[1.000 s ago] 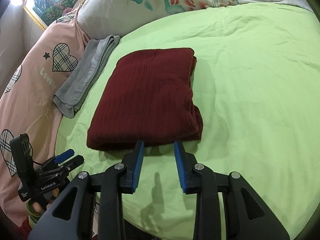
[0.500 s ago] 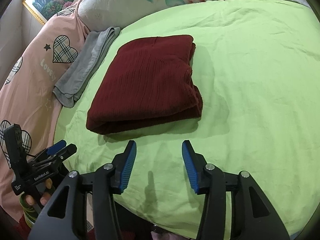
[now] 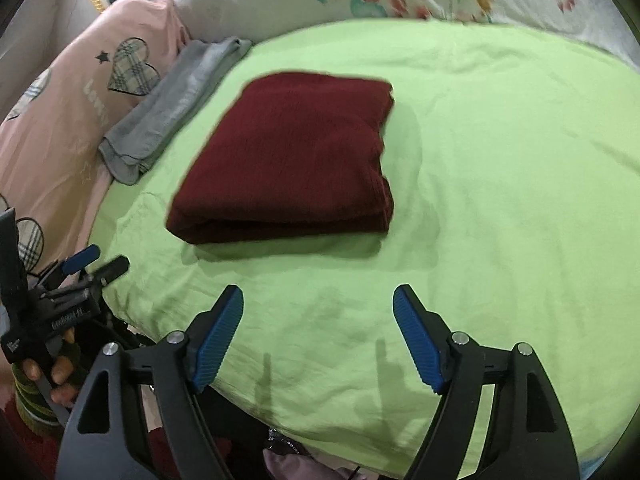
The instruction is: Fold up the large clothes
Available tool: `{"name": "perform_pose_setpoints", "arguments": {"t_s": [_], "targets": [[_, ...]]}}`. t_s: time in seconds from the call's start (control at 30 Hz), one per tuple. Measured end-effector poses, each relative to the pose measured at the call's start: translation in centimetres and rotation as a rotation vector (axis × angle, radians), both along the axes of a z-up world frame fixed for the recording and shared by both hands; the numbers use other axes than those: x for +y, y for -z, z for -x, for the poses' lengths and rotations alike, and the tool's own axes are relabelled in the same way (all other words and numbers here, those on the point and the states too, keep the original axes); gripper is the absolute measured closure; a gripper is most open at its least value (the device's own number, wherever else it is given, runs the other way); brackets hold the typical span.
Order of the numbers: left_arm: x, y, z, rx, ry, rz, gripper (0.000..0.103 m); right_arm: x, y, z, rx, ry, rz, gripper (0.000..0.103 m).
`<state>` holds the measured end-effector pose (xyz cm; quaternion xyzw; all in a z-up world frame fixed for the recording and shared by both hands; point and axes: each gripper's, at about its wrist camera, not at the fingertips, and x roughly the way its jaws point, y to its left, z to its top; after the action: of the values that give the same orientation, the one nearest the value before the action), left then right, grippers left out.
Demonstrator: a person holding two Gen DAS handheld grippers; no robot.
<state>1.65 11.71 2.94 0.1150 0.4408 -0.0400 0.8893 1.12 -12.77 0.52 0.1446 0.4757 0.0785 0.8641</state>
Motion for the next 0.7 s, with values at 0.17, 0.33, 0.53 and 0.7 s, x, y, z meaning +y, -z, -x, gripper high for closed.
{"name": "perform_pose_setpoints", "arguments": {"t_s": [0.17,0.33,0.53,0.7], "targets": [[-1.0,-2.7,1.0,-0.071,0.043,-0.023,0.006,0.0,-3.8,0.4,-0.089,-0.031,0.029,0.016],[-1.2,-1.8,0.2,-0.043,0.024,-0.024,0.004,0.2,-3.3,0.6,-0.088,-0.024,0.064,0.001],[-0.8,0.1,-0.2,0.007,-0.003,0.016,0.004,0.8,-1.5,0.8,-0.036,-0.03,0.076,0.001],[-0.6,0.8,-0.7,0.032,-0.004,0.028,0.004,1.5,-0.5,0.4,-0.02,-0.047,0.079,0.001]]}}
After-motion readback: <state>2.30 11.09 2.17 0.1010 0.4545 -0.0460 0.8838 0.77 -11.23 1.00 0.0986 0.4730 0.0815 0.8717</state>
